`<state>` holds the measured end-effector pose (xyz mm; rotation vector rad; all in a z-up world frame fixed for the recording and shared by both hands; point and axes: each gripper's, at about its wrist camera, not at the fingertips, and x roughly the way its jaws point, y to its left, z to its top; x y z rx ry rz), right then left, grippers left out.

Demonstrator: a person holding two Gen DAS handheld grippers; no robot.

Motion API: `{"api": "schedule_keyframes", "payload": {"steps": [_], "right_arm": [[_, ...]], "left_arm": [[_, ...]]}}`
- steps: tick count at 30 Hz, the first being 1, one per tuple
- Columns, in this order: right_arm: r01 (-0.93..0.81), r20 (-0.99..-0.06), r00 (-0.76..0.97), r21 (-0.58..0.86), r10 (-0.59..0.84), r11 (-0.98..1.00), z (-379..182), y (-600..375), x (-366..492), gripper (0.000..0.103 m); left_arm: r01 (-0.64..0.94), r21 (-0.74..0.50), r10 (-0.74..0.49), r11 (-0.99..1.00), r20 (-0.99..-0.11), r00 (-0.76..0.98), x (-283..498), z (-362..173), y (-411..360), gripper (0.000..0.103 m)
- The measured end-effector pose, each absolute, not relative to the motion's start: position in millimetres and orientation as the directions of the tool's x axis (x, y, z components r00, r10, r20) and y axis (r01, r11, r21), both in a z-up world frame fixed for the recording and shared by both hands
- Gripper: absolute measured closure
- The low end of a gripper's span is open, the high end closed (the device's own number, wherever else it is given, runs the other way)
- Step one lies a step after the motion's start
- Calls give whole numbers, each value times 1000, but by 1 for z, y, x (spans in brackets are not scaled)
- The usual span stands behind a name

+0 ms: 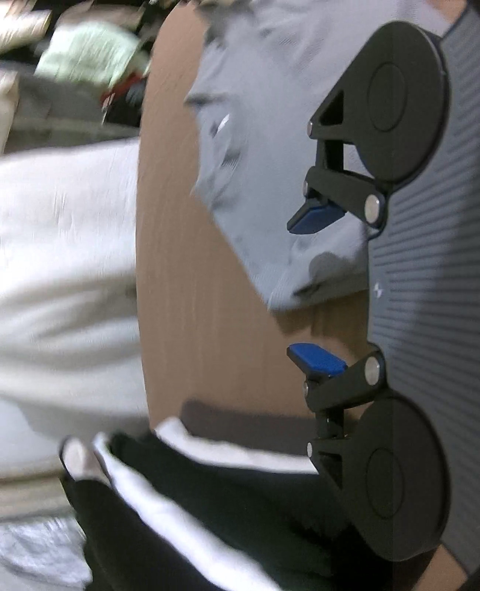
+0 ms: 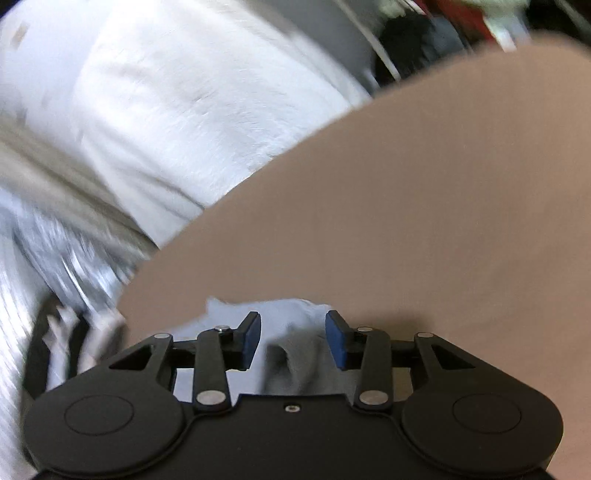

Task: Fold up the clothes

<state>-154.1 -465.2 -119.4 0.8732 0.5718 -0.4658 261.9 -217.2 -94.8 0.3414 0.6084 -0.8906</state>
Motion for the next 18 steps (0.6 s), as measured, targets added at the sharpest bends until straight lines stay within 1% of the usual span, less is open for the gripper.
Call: {"api": "schedule_keyframes", "payload": {"steps": [1,2,3,5,7,8,10,12,13,14,15,16,17,18], "right_arm": [[591,-640,750,536,-167,602,-114,-459,-157,57],[571,-648,745,501,-155,650,-113,-451,-160,52],[548,-657,740,464,-144,696,-113,-443,-162,46],[507,-712,691,354,-125,786,-118,-422,-164,45],[477,-751,649,280,-119,833,-128,-409,-159,45],[466,-766,631,247,-123,850,-133,-403,-155,45],[440,-792,595,182,-134,879,-143,-393,-147,45],[429,-791,580,93,-195,898,-147,-385,-134,44],[432,-783,578,58,-227,900,-148,-385,-130,44],[435,-774,577,23,-260,900,-149,-386,-125,43],[439,-764,575,-12,-291,899,-149,-387,-120,43],[444,-754,575,-39,-318,895,-148,-390,-113,43],[450,-743,574,-66,-345,891,-146,-392,-106,43],[454,-730,578,-85,-365,887,-143,-396,-100,43]], "left_arm": [[817,28,-632,576,-618,466,256,-97,-213,31],[829,23,-643,559,-619,451,251,-101,-210,29],[842,25,-645,539,-630,432,247,-105,-210,29],[869,62,-635,492,-657,406,237,-113,-215,29],[888,140,-614,437,-675,409,226,-123,-224,29],[884,194,-585,426,-686,433,222,-129,-230,29],[844,313,-505,436,-691,517,219,-142,-243,38],[819,310,-501,482,-669,548,227,-147,-253,58],[810,300,-502,504,-661,558,234,-147,-259,64],[800,293,-500,523,-655,566,242,-146,-267,76],[791,285,-498,542,-649,575,251,-145,-274,81],[778,275,-496,566,-640,587,261,-143,-282,83],[763,256,-495,594,-631,597,272,-140,-288,87],[751,212,-501,626,-629,595,286,-137,-293,89]]}}
